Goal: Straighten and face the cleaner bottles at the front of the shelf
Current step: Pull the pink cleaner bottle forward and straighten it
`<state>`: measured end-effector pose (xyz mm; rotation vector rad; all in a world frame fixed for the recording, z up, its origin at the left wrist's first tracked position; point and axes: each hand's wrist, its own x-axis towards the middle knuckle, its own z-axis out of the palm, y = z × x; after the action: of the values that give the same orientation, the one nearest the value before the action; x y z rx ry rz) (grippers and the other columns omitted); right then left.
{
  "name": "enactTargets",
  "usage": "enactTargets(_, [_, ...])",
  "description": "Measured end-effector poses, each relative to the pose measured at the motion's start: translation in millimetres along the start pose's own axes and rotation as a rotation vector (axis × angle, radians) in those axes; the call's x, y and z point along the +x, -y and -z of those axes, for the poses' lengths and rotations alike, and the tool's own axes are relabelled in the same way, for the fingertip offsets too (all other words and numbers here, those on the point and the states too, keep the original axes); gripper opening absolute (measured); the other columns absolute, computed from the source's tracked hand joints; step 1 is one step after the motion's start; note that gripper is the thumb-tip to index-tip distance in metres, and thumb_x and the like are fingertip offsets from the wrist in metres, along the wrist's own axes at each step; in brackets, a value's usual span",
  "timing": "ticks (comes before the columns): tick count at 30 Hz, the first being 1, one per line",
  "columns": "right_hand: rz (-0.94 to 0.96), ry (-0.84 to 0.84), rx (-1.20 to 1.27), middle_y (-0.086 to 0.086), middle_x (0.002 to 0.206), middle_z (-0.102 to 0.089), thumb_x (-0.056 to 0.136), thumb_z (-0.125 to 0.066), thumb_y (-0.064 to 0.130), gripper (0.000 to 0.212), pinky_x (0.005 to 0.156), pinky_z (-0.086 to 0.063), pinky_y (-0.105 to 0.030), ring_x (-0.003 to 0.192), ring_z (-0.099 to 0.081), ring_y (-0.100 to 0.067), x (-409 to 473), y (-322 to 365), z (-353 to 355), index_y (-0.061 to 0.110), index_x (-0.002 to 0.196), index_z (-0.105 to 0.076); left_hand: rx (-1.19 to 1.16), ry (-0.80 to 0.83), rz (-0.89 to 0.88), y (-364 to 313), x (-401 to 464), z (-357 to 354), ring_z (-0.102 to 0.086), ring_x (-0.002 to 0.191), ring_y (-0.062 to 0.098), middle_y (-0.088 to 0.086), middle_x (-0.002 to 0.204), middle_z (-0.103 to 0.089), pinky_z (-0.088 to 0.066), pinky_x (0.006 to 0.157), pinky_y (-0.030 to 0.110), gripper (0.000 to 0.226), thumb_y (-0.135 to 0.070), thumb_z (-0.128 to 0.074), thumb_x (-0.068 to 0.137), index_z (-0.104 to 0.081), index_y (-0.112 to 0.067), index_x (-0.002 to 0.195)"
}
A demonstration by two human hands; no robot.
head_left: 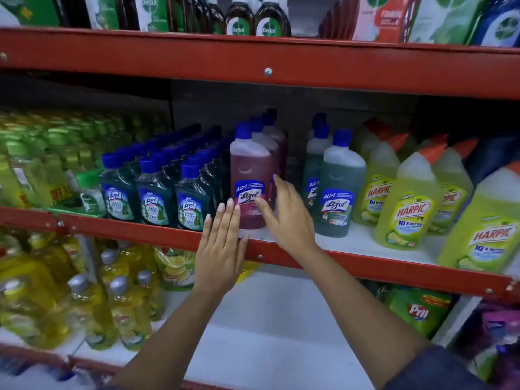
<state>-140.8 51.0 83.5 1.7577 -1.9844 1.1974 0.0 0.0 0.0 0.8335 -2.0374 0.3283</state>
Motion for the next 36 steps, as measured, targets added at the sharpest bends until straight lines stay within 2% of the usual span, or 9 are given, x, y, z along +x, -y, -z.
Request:
enactTargets(2, [-0.134,0.061,0.267,-0.011,0.144,-0.048,0.091,-0.056,0.047,0.066,0.102,-0.043,-0.033,0.130,-0.048,-0.023,11.5,-1.1,-8.1,0.011,0.143,-0.037,0.036,0.035,0.033,9.9,-7.0,-1.5,-0.014,0.146,0.020,0.009,0.156,-0.024,-0.014,0.120,0.041,0.056,-0.036,-0.028,0.100,-0.024,-0.006,0.147])
enactTargets(6, [-0.403,0.130,0.782,-0.005,0.123,-0.064,0.083,-0.070,0.038,0.055,0.078,-0.051,-0.021,0.107,-0.064,-0.019,29.4,-10.6,-28.6,0.014,0.130,-0.053,0.125,0.070,0.009,27.5,-23.2,-13.9,-0.022,0.144,0.023,0.011,0.150,-0.037,-0.017,0.119,0.040,0.056,-0.040,-0.028,0.100,-0.033,-0.004,0.143])
enactTargets(10, [-0.430,0.239,0.969,-0.006,0.117,-0.070,0.079,-0.072,0.039,0.056,0.074,-0.056,-0.024,0.096,-0.071,-0.014,36.8,-22.7,-36.5,0.013,0.127,-0.057,0.177,-0.002,-0.022,34.2,-22.3,-24.7,-0.032,0.137,0.027,0.016,0.137,-0.052,-0.017,0.119,0.039,0.054,-0.039,-0.028,0.100,-0.045,-0.001,0.134])
enactTargets(13, [-0.428,0.290,0.982,-0.006,0.118,-0.071,0.070,-0.075,0.048,0.068,0.077,-0.057,-0.027,0.102,-0.071,-0.018,39.6,-27.0,-36.4,0.016,0.127,-0.057,0.158,-0.085,-0.025,36.0,-21.2,-33.8,-0.034,0.135,0.028,0.017,0.132,-0.055,-0.015,0.119,0.039,0.050,-0.036,-0.027,0.101,-0.046,-0.002,0.131])
enactTargets(17, [-0.409,0.286,0.920,-0.004,0.116,-0.071,0.067,-0.075,0.050,0.069,0.082,-0.058,-0.031,0.103,-0.070,-0.020,38.4,-27.2,-33.7,0.017,0.126,-0.057,0.147,-0.170,-0.017,39.0,-20.1,-43.4,-0.027,0.137,0.025,0.011,0.135,-0.043,-0.010,0.121,0.037,0.047,-0.035,-0.024,0.100,-0.043,-0.005,0.130])
enactTargets(22, [-0.408,0.238,0.842,-0.004,0.117,-0.070,0.075,-0.071,0.047,0.059,0.086,-0.059,-0.038,0.101,-0.070,-0.017,23.8,-16.2,-30.0,0.019,0.125,-0.057,0.160,-0.182,-0.020,40.2,-19.7,-47.0,-0.027,0.136,0.024,0.010,0.133,-0.043,-0.009,0.121,0.037,0.046,-0.035,-0.024,0.100,-0.042,-0.006,0.130])
enactTargets(30, [-0.364,0.156,0.742,-0.001,0.112,-0.072,0.065,-0.066,0.067,0.072,0.084,-0.061,-0.042,0.096,-0.072,-0.014,-1.5,-0.7,-30.8,0.021,0.120,-0.058,0.169,-0.182,-0.012,41.4,-19.9,-47.7,-0.027,0.136,0.024,0.011,0.136,-0.042,-0.010,0.121,0.036,0.050,-0.037,-0.025,0.099,-0.036,-0.004,0.136])
enactTargets(36, [-0.330,0.163,0.628,-0.003,0.119,-0.070,0.077,-0.060,0.061,0.064,0.086,-0.060,-0.041,0.099,-0.070,-0.015,-7.3,8.0,-25.1,0.020,0.126,-0.054,0.169,-0.167,-0.007,41.5,-19.4,-47.3,-0.029,0.136,0.025,0.015,0.133,-0.049,-0.011,0.121,0.037,0.051,-0.037,-0.026,0.100,-0.036,-0.003,0.136])
